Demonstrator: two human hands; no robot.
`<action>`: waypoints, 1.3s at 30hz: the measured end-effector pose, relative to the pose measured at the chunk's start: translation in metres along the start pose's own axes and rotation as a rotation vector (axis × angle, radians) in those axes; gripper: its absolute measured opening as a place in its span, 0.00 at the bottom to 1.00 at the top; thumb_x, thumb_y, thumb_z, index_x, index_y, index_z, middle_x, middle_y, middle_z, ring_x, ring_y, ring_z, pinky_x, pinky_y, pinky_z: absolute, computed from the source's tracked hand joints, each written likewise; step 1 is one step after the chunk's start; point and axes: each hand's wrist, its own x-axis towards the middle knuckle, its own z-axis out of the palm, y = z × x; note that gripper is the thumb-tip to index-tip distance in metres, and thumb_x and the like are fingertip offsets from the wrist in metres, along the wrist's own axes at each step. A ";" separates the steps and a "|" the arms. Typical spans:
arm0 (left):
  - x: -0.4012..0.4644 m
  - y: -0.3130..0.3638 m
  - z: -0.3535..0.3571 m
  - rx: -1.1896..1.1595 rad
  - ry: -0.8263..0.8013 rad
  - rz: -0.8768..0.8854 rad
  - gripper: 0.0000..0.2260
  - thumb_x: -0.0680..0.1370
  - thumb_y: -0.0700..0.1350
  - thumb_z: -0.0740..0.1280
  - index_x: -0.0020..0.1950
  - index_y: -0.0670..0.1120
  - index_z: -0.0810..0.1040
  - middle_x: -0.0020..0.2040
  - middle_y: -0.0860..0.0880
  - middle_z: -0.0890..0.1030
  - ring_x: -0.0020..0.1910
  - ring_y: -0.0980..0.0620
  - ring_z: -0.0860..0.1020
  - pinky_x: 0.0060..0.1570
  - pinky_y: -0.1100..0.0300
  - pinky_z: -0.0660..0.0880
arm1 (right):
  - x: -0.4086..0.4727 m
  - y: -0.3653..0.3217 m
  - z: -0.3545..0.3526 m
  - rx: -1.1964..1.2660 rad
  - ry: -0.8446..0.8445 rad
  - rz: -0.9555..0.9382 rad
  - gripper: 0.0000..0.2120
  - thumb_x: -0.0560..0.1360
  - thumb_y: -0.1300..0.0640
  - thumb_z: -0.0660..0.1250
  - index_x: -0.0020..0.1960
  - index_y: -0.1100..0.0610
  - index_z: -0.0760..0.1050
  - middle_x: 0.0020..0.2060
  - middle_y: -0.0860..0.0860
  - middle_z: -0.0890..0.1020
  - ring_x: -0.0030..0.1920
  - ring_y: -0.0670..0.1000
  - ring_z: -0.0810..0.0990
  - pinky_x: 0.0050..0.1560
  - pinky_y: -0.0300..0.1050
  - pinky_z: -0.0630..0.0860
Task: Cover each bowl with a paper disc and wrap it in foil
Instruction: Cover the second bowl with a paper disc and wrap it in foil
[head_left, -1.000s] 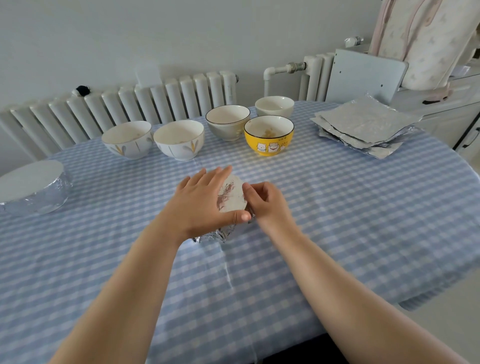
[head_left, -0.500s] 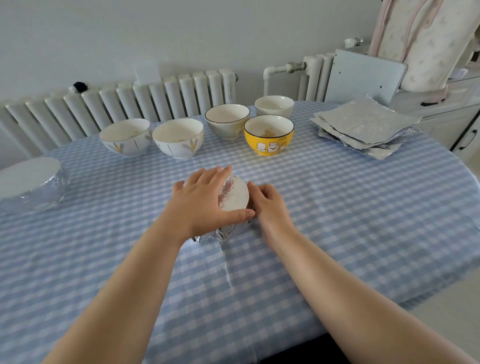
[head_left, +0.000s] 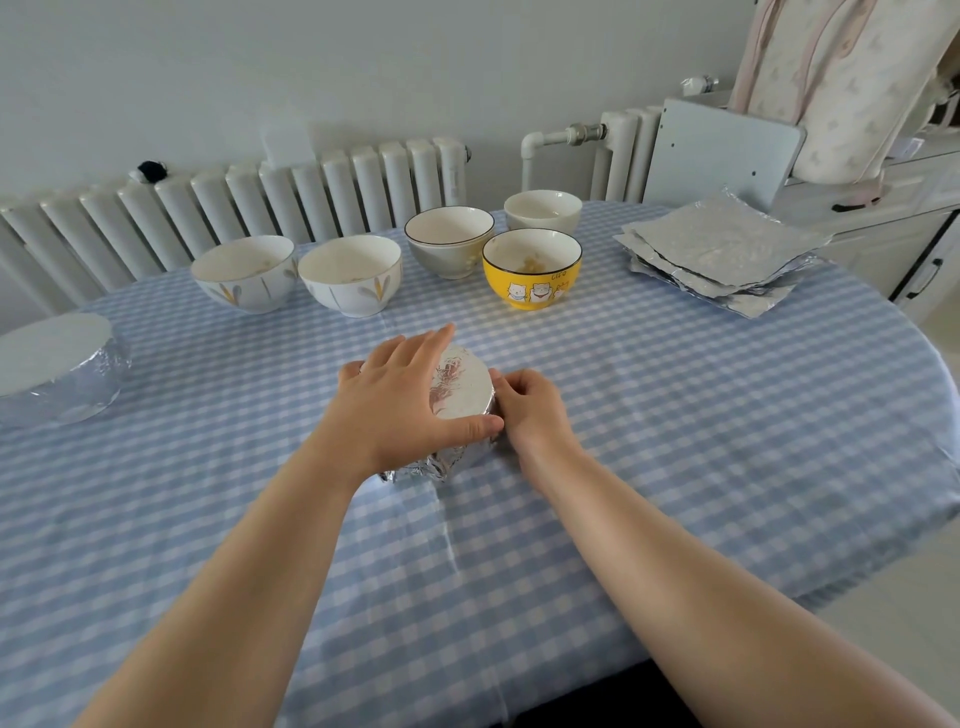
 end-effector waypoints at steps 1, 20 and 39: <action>0.000 0.000 0.000 0.000 -0.001 0.001 0.53 0.60 0.82 0.52 0.80 0.58 0.47 0.78 0.57 0.58 0.78 0.51 0.54 0.73 0.42 0.55 | 0.001 0.000 0.001 0.006 0.004 -0.004 0.09 0.81 0.50 0.63 0.48 0.55 0.76 0.38 0.49 0.82 0.37 0.47 0.79 0.37 0.43 0.75; -0.009 -0.023 -0.002 -0.276 0.052 -0.062 0.53 0.60 0.80 0.57 0.80 0.58 0.50 0.79 0.57 0.58 0.77 0.54 0.55 0.74 0.45 0.55 | 0.004 0.004 0.027 0.215 -0.082 -0.026 0.09 0.77 0.65 0.67 0.49 0.52 0.79 0.50 0.56 0.84 0.50 0.62 0.83 0.51 0.61 0.81; -0.009 -0.022 -0.003 -0.321 0.072 -0.120 0.51 0.61 0.80 0.55 0.80 0.58 0.50 0.78 0.57 0.58 0.77 0.53 0.55 0.74 0.43 0.57 | -0.038 -0.015 0.018 0.288 -0.017 -0.252 0.11 0.75 0.51 0.73 0.46 0.60 0.79 0.45 0.48 0.84 0.40 0.41 0.82 0.42 0.34 0.78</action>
